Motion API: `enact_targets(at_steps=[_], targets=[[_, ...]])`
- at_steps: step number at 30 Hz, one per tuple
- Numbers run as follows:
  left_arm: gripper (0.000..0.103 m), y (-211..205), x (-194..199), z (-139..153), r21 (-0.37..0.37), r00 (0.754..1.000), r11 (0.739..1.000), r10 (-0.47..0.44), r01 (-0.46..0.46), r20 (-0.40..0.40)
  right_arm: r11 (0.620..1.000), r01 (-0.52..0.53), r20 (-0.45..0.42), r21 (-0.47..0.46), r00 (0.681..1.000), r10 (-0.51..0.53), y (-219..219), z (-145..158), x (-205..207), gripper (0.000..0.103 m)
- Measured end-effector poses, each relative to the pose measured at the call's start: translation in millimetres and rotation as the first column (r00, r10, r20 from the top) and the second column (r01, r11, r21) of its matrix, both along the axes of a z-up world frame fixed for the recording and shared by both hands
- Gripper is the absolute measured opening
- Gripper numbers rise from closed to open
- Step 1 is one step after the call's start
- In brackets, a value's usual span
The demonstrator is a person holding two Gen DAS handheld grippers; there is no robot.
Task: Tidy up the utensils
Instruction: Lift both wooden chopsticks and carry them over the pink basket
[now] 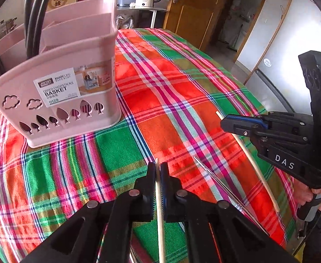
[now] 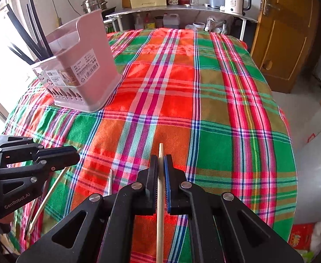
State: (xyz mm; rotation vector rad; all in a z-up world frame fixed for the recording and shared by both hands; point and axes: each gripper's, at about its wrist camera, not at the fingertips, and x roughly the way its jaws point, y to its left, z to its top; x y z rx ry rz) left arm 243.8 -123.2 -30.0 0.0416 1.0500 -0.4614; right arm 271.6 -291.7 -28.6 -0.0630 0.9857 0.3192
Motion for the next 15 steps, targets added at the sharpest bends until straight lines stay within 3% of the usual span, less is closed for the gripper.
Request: enact_targets(at_steps=[7,15], targets=[[0.004,14,-10,69,-0.040,0.991,0.999,0.002,0.003,0.131,0.998,0.002,0.135,0.056,0.991,-0.010,-1,56,-16,0.005],[0.004,36,-30,143,-0.086,0.958,0.996,0.012,0.014,0.288,0.995,-0.001,0.304,0.096,0.952,-0.029,-3,118,-44,0.005]])
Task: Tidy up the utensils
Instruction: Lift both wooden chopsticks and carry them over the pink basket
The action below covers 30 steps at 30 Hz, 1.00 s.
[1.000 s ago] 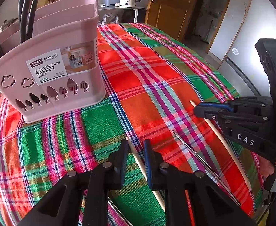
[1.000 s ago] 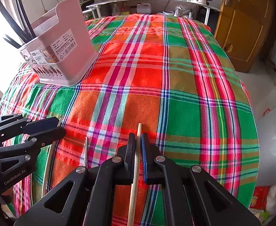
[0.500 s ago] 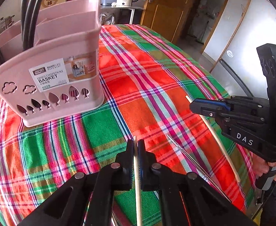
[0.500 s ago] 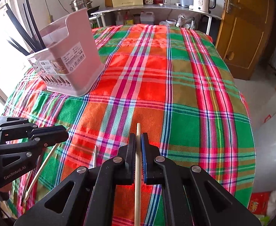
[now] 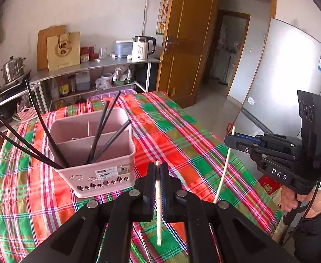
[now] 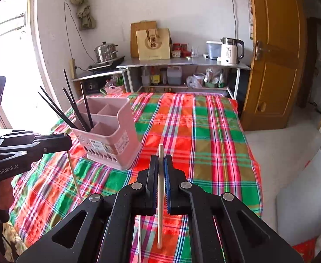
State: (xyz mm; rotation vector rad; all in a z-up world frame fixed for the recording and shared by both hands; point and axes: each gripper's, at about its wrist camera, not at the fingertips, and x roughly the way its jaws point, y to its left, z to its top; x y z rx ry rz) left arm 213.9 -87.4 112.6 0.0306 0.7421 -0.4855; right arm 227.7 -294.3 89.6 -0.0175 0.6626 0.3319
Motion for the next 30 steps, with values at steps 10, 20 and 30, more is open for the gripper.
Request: enact_targets(at_steps=[10,20,30], targets=[[0.004,6,-20,5,0.001,1.000,1.000,-0.012,0.012,0.023,1.000,-0.002,0.043,0.009,0.999,0.002,2,9,-21,0.005],[0.004,41,-33,22,-0.003,0.997,1.000,0.021,-0.021,0.069,0.996,-0.070,0.118,0.056,0.991,0.063,19,32,-37,0.005],[0.004,116,-17,49,-0.087,0.983,0.984,0.160,-0.153,0.088,0.986,-0.093,0.138,0.135,0.988,0.074,31,38,-13,0.005]])
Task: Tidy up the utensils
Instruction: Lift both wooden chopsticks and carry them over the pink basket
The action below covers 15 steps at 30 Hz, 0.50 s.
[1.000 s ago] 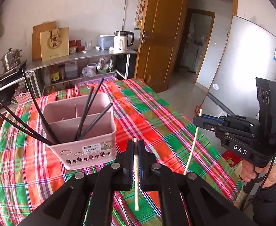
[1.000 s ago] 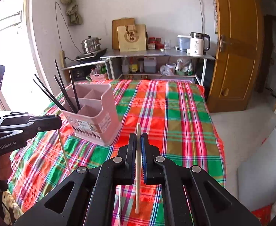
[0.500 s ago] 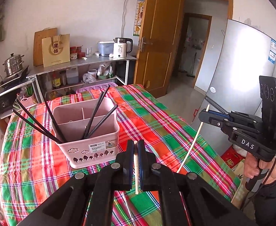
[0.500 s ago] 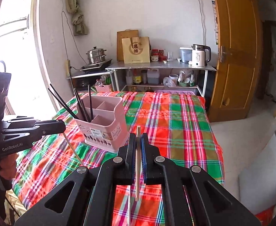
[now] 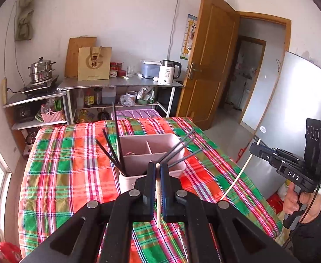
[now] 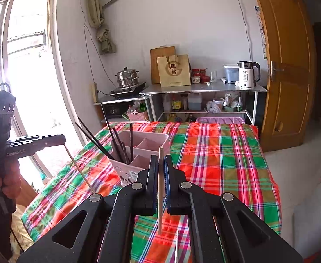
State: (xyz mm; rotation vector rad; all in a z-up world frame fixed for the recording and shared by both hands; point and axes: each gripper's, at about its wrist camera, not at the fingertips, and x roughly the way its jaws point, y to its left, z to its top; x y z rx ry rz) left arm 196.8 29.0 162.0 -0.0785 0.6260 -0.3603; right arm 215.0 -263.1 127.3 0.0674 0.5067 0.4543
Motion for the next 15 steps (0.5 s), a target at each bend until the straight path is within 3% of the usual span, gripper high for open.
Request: enact_targets(at_steps=[15], targets=[[0.004,29,55,67,-0.051,0.990,0.996,0.073,-0.067,0.119,0.989,0.016,0.087,0.147,0.996,-0.029,15,58,73,0.005]])
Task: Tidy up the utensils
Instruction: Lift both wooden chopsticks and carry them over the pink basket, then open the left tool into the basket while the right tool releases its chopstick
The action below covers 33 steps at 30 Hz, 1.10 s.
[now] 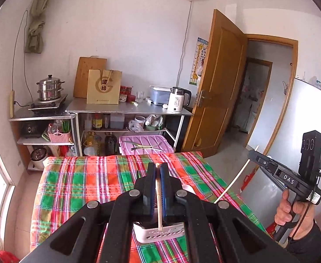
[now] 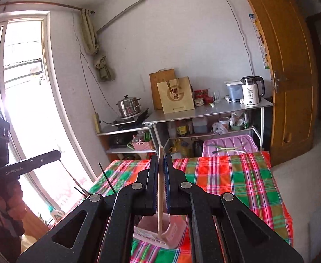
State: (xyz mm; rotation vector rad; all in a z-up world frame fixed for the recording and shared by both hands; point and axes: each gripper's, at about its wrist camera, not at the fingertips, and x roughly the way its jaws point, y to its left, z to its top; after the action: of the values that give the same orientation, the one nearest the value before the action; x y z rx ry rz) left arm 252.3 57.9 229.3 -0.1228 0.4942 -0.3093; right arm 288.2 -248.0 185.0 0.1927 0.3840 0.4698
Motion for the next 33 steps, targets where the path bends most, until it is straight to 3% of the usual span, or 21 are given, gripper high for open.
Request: enact_targets(at_steps=[8,15,26,33], targets=[[0.004,1,30,-8,0.002,1.000,1.000,-0.004,0.004,-0.005,0.998,-0.021,0.015,0.051,1.000,0.020,18,6,29,0.005],[0.004,3,52,-31,0.019,0.999,1.000,0.003,-0.002,-0.050,0.993,-0.081,-0.007,0.085,0.997,0.082,39,-10,44,0.005],[0.004,7,72,-70,0.044,0.991,0.999,-0.001,0.007,-0.136,0.989,-0.146,-0.091,0.034,0.985,0.148,64,-49,51,0.005],[0.004,7,74,-80,0.038,0.987,0.999,-0.010,0.017,-0.158,0.985,-0.170,-0.149,-0.012,0.975,0.166,71,-65,54,0.005]])
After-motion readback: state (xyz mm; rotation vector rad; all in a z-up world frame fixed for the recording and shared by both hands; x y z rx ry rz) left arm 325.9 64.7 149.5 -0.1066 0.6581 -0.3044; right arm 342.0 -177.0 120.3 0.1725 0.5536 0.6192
